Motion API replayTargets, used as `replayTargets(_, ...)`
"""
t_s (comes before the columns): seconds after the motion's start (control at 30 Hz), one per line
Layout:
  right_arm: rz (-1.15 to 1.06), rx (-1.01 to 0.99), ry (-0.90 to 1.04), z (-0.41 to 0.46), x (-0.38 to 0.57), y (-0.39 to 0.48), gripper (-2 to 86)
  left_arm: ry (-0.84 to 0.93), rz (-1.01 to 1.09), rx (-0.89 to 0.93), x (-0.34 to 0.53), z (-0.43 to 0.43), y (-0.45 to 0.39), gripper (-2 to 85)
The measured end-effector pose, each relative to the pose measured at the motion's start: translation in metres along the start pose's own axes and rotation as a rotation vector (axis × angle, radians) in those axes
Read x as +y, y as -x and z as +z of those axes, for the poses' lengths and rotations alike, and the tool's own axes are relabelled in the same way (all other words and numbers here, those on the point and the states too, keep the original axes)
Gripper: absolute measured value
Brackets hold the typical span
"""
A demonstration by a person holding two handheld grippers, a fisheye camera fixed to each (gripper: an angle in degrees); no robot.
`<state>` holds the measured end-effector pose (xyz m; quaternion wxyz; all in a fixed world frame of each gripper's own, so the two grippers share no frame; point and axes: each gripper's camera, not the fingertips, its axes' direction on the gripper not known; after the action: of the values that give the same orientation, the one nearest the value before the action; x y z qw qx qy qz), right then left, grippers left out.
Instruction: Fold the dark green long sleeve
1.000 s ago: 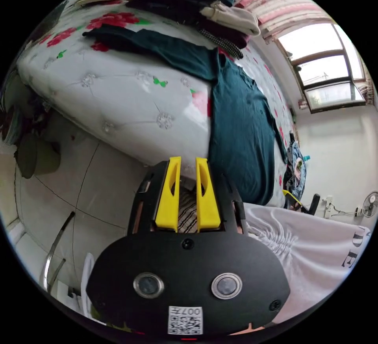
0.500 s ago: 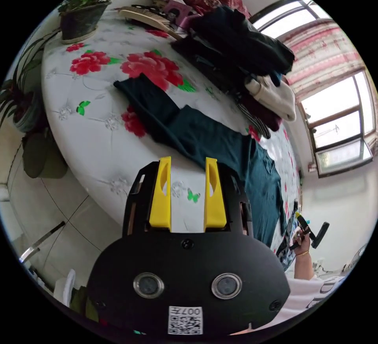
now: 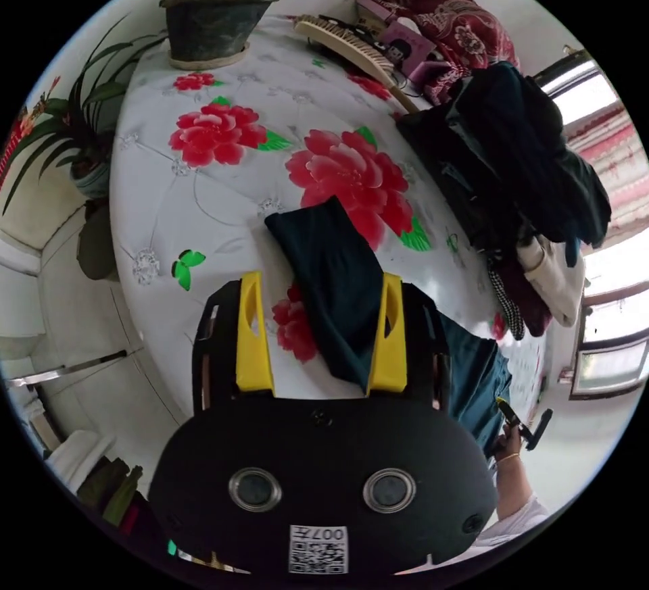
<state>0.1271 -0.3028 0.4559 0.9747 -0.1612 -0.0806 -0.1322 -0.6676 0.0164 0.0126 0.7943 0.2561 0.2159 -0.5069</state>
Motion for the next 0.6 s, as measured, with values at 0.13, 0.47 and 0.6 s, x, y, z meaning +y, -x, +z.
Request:
replayTargets(0.13, 0.022, -0.014, 0.009, -0.002, -0.015, -0.005, 3.2, -0.027, 0.036, -0.156, -0.007, 0.017, -0.017, 10.9)
replayTargets(0.47, 0.227, -0.16, -0.262, -0.091, 0.068, -0.048, -0.2, -0.31, -0.115, 0.224, 0.008, -0.037, 0.044, 0.2)
replayTargets(0.6, 0.273, -0.221, -0.211, -0.103, 0.13, -0.066, -0.3, -0.405, -0.099, 0.276, 0.015, -0.074, 0.044, 0.1)
